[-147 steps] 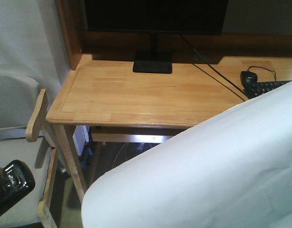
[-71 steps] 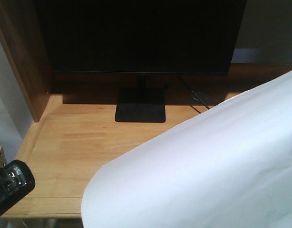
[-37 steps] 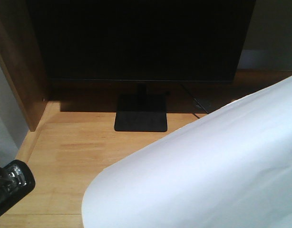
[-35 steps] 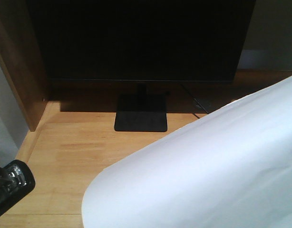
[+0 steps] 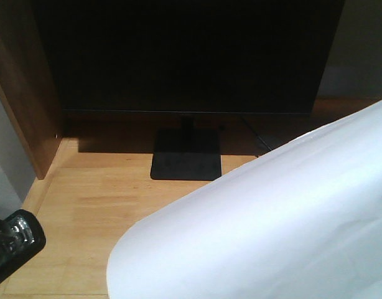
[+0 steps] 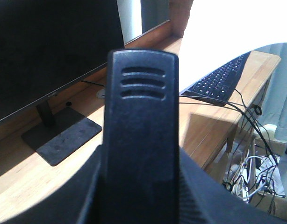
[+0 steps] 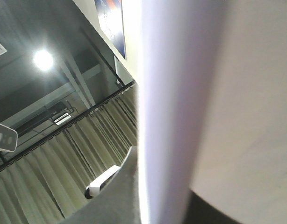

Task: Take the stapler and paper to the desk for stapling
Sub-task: 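Hold stapler and paper while the base approaches the desk near the monitor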

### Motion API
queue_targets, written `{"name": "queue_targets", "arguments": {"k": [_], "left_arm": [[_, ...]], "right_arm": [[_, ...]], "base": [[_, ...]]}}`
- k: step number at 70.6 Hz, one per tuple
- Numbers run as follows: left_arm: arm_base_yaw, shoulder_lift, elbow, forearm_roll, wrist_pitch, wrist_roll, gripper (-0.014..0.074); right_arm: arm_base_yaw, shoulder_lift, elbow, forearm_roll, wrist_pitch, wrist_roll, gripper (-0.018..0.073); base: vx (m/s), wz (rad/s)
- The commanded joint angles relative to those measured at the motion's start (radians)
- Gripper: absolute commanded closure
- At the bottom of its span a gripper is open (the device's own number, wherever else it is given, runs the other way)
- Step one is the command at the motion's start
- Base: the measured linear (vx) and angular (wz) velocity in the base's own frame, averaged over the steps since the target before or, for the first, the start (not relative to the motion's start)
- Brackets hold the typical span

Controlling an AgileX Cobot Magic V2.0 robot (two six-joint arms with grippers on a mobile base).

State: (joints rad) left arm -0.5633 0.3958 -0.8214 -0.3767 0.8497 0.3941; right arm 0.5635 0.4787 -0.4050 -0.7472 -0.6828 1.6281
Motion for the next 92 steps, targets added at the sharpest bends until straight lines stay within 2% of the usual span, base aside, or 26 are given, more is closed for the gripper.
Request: {"name": "queue_targets", "arguments": {"k": [1,92], "left_arm": [[-0.003,0.008,-0.028,-0.035,-0.108,0.0,0.0603],[-0.003,0.008,-0.028,-0.035,-0.108,0.0,0.0603]], "right_arm": [[-0.006,0.005,-0.028,0.022,-0.044,-0.007,0.0565],[-0.006,0.005,-0.028,0.022,-0.044,-0.007,0.0565]], "base": [[0.04,0.0],[0.0,0.0]]}}
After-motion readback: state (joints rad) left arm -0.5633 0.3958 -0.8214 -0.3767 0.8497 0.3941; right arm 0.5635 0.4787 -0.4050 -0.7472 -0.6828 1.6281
